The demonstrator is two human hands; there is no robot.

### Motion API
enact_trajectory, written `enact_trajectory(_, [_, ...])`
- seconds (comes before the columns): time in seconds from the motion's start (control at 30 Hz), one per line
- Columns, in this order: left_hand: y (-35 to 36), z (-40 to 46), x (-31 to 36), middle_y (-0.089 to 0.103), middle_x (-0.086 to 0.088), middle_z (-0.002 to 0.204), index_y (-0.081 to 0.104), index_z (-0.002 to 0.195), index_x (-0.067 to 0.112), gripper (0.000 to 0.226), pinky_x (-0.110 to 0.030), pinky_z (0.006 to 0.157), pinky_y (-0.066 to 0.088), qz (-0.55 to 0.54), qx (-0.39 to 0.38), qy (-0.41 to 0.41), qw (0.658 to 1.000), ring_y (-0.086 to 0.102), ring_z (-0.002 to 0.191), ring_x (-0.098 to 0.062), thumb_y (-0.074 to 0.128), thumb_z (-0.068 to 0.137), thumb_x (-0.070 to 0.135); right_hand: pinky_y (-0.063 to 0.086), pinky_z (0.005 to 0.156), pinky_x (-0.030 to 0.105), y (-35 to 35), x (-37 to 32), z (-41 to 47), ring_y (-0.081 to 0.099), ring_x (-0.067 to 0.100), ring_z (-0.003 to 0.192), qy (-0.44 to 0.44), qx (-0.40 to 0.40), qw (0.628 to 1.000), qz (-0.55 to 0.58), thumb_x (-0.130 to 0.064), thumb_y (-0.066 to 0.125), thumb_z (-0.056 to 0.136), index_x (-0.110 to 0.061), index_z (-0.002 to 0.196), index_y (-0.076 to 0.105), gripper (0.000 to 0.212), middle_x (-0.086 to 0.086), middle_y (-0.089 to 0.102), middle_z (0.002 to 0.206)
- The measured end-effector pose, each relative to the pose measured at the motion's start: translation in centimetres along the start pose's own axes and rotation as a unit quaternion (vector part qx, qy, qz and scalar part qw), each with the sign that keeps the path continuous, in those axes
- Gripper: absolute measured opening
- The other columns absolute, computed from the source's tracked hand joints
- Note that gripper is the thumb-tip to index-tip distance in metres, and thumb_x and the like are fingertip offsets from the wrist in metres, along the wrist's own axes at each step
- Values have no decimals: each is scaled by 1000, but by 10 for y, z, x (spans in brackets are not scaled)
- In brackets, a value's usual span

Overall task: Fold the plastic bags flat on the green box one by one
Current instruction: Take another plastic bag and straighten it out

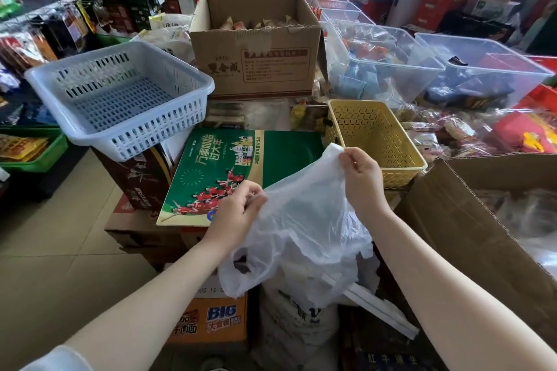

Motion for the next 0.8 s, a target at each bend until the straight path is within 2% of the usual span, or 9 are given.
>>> enact_trajectory(0.07, [-7, -2, -3, 45, 9, 51, 54, 89, 17, 27, -14, 42, 29, 52, -5, 32, 998, 44, 43, -4, 50, 86, 44, 30, 49, 16, -6, 8, 3, 35, 6, 55, 13, 23, 1000, 3, -15, 41, 99, -10, 83, 57, 23, -5, 45, 63])
enact_trajectory(0.2, [-18, -11, -33, 53, 11, 52, 64, 84, 15, 54, -12, 39, 24, 197, -70, 91, 974, 42, 37, 0, 37, 88, 62, 26, 50, 23, -23, 18, 13, 33, 9, 55, 30, 66, 997, -5, -17, 41, 99, -9, 84, 55, 22, -3, 42, 62])
enact_trajectory(0.3, [-20, -10, -48, 59, 9, 73, 63, 102, 19, 25, -18, 44, 32, 327, -120, -5, 937, 47, 55, -5, 47, 93, 38, 27, 44, 14, -12, 12, 6, 36, 8, 51, -9, -42, 996, -74, -17, 45, 97, -13, 87, 59, 18, -4, 47, 61])
enact_trajectory(0.37, [-15, -3, -37, 59, 4, 107, 51, 123, 21, 31, -21, 69, 48, 293, -115, -35, 949, 55, 86, -11, 49, 93, 25, 30, 44, 11, 4, 5, -3, 41, 7, 53, -27, -97, 990, -103, -19, 47, 96, -16, 89, 60, 15, -5, 52, 64])
enact_trajectory(0.43, [-6, 7, -14, 49, 2, 129, 39, 136, 17, 47, -26, 97, 39, 176, -81, -15, 981, 46, 116, -12, 47, 90, 28, 35, 49, 12, 19, 0, -10, 48, 7, 59, -32, -131, 983, -121, -23, 51, 95, -17, 93, 61, 12, -6, 57, 72])
enact_trajectory(0.47, [-2, 12, 0, 48, 4, 130, 37, 137, 16, 52, -26, 99, 36, 104, -71, -11, 992, 43, 120, -10, 45, 89, 36, 37, 52, 15, 26, -1, -14, 49, 8, 62, -34, -142, 982, -123, -24, 53, 93, -17, 93, 62, 11, -7, 57, 74])
enact_trajectory(0.53, [7, 21, 22, 55, 7, 119, 47, 128, 17, 51, -21, 87, 40, 3, -81, -17, 997, 51, 109, -7, 47, 87, 47, 38, 56, 21, 37, -6, -19, 48, 9, 63, -40, -163, 980, -107, -24, 56, 92, -16, 88, 61, 10, -6, 56, 72])
enact_trajectory(0.63, [14, 28, 34, 66, 3, 85, 63, 100, 18, 21, -23, 65, 46, -67, -71, -6, 995, 59, 77, -8, 54, 91, 35, 35, 54, 18, 40, -10, -22, 44, 4, 58, -64, -185, 976, -92, -25, 57, 91, -16, 84, 58, 11, -8, 53, 68])
enact_trajectory(0.8, [17, 23, 10, 65, -12, 79, 62, 89, 10, 23, -37, 69, 46, -35, 6, -24, 999, 59, 74, -22, 46, 96, 25, 28, 47, 20, 25, 6, -26, 35, 6, 48, -35, -312, 938, -144, -27, 69, 82, -19, 68, 49, 26, -8, 45, 55])
Point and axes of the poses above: each hand's wrist, its own z-axis towards the middle knuckle, its own y-axis out of the palm, x = y × z, the point moved 3 cm from there along z, towards the middle knuckle
